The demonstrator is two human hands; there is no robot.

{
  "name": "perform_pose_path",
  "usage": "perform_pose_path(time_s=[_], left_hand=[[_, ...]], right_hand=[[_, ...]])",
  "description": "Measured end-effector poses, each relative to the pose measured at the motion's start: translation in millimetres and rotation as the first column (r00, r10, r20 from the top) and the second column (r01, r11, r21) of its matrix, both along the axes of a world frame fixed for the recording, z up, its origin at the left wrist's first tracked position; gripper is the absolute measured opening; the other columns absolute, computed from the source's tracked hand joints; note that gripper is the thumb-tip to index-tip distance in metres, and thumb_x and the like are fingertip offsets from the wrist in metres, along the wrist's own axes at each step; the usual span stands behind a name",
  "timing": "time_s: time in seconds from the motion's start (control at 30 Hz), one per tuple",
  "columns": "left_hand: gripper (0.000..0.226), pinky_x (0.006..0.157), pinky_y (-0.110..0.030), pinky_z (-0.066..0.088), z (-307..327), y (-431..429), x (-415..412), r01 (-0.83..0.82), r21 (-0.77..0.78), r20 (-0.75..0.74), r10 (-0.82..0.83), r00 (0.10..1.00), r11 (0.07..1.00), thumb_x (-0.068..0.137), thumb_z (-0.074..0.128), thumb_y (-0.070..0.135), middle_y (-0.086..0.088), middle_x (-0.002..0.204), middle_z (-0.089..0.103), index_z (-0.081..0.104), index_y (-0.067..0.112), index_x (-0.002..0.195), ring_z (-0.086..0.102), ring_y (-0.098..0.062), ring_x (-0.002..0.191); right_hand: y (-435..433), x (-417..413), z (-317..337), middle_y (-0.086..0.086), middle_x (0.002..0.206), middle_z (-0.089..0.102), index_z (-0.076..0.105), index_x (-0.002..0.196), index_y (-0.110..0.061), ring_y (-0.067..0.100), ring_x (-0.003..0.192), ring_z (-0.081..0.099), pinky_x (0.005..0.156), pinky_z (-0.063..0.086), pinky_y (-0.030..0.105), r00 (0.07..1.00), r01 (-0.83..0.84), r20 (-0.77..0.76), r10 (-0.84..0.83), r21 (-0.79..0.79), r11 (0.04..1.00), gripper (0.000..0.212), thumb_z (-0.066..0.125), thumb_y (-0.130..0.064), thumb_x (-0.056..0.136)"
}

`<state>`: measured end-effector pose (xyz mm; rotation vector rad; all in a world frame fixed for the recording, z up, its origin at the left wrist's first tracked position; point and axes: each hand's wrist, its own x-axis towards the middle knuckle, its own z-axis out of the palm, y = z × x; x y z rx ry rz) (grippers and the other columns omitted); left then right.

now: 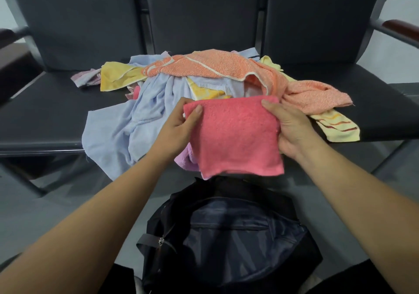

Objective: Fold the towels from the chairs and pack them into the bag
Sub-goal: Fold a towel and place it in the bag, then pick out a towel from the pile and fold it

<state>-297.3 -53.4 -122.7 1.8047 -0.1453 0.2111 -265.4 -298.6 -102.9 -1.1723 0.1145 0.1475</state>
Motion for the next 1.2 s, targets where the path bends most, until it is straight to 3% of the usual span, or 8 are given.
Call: perform_pose_path(time_s=[0.13,0.3,0.4,0.57,0.77,0.87,0.97,1.2], left_hand=[[0.022,0.058,-0.016,0.044,-39,-4,-14,-0.050,0.108,-0.166,0.068,0.984,0.993,0.104,0.049,0.046,0.018,0.073,0.052,0.049,0.034,0.086,0.054,0.009,0.059],[0.034,0.083,-0.046,0.056,-125,7,-28,0.048,0.158,-0.456,0.030,0.889,0.986,0.098,0.055,0.053,0.002,0.094,0.065,0.059,0.020,0.106,0.062,-0.015,0.087],[0.029,0.074,-0.041,0.057,-167,3,-34,0.070,0.183,-0.556,0.044,0.830,0.981,0.101,0.057,0.041,-0.002,0.090,0.063,0.056,0.012,0.105,0.061,-0.016,0.081],[0.029,0.061,-0.030,0.053,-245,-1,-38,0.121,0.166,-0.711,0.034,0.703,0.979,0.101,0.057,0.041,-0.003,0.088,0.065,0.058,0.013,0.103,0.062,-0.016,0.078],[0.034,0.083,-0.039,0.056,-331,5,-41,0.001,0.197,-0.793,0.158,0.589,0.980,0.094,0.068,0.043,-0.008,0.097,0.072,0.060,0.010,0.100,0.069,-0.023,0.089],[0.058,0.081,-0.034,0.055,-364,-2,-47,-0.104,0.173,-0.841,0.202,0.502,0.979,0.076,0.084,0.047,-0.008,0.110,0.071,0.059,0.008,0.112,0.066,-0.016,0.091],[0.077,0.098,-0.036,0.049,-386,-11,-55,-0.033,0.255,-0.888,0.247,0.388,0.966,0.079,0.085,0.034,-0.013,0.128,0.059,0.044,0.003,0.136,0.060,-0.030,0.117],[0.027,0.083,-0.031,0.047,-412,-9,-63,0.016,0.412,-0.852,0.379,0.361,0.911,0.095,0.064,0.017,-0.023,0.115,0.071,0.069,-0.003,0.112,0.066,-0.035,0.110]], right_hand=[[2,-12,-51,0.000,0.086,0.079,0.074,0.103,-0.011,0.014,0.084,0.074,0.074,0.060,0.031,0.993,-0.035,-0.112,0.036,0.005,0.999,0.010,0.068,-0.015,0.096],[-3,-29,-152,0.012,0.088,0.078,0.071,0.108,0.000,0.017,0.076,0.076,0.071,0.063,0.030,0.925,-0.092,-0.373,0.079,-0.018,0.996,0.015,0.062,-0.007,0.098],[0,-39,-204,0.014,0.088,0.078,0.071,0.104,0.002,0.021,0.077,0.075,0.070,0.062,0.031,0.888,-0.107,-0.458,0.047,-0.106,0.989,0.012,0.064,-0.005,0.097],[3,-36,-279,0.023,0.102,0.075,0.072,0.107,0.007,0.034,0.096,0.072,0.095,0.057,0.044,0.798,-0.202,-0.601,0.041,-0.203,0.958,0.018,0.069,-0.005,0.094],[15,-34,-369,0.010,0.076,0.074,0.072,0.085,-0.004,0.017,0.064,0.071,0.064,0.059,0.029,0.731,-0.195,-0.681,-0.052,-0.281,0.940,0.008,0.070,0.000,0.092],[22,-47,-409,0.009,0.081,0.071,0.073,0.088,-0.007,0.019,0.072,0.064,0.061,0.048,0.023,0.766,-0.369,-0.642,-0.036,-0.485,0.793,0.005,0.075,-0.011,0.090],[28,-64,-433,0.009,0.086,0.066,0.067,0.098,-0.005,0.024,0.078,0.062,0.060,0.042,0.026,0.761,-0.492,-0.647,-0.041,-0.617,0.615,0.020,0.080,-0.010,0.084],[39,-64,-451,0.020,0.106,0.070,0.063,0.116,0.004,0.023,0.085,0.060,0.071,0.043,0.027,0.757,-0.488,-0.641,-0.128,-0.685,0.541,0.036,0.077,-0.004,0.084]])
